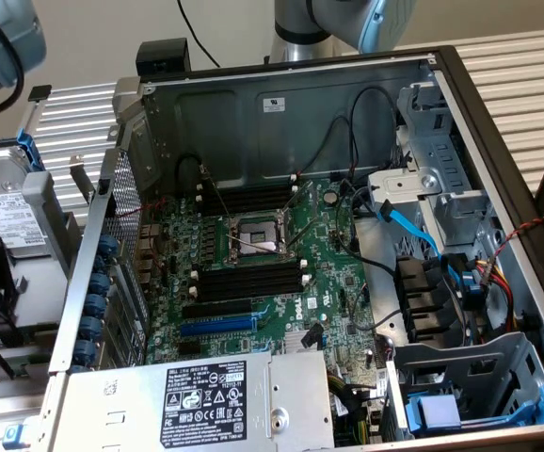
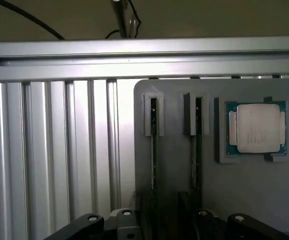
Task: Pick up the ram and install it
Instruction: 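Pick up the ram and move it above insertion slot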
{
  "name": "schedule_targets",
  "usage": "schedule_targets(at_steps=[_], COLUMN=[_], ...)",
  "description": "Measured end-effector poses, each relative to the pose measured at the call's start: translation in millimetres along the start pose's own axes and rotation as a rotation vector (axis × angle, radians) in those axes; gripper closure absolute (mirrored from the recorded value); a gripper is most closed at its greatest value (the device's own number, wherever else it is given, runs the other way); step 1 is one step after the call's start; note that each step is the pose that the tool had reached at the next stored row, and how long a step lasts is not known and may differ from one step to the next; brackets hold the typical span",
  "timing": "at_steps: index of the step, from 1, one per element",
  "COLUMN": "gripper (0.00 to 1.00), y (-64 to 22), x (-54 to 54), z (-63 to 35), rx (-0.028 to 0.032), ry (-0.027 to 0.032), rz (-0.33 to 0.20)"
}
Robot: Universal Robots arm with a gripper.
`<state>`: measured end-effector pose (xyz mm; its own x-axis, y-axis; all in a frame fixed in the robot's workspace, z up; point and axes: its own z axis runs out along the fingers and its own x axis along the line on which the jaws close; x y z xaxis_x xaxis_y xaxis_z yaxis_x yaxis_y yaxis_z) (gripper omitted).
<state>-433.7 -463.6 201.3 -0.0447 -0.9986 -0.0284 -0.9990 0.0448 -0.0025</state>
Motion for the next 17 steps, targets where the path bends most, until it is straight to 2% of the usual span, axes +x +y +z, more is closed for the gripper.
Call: schedule_targets(at_steps=[7, 9, 10, 13, 17], gripper=[0.58, 0.66, 0.66, 0.84, 0.86], y=[0.1, 0.1, 0.1, 0.1, 0.1], x=[0.1, 0.1, 0.1, 0.1, 0.1], z=[4.4, 4.8, 4.9, 5.1, 5.2], rx=[-0.0001, -0.0002, -0.0001, -0.0001, 0.0], ry=[0.0001, 0.0002, 0.0001, -0.0002, 0.0], rz=[0.0, 0.0, 0.0, 0.0, 0.0])
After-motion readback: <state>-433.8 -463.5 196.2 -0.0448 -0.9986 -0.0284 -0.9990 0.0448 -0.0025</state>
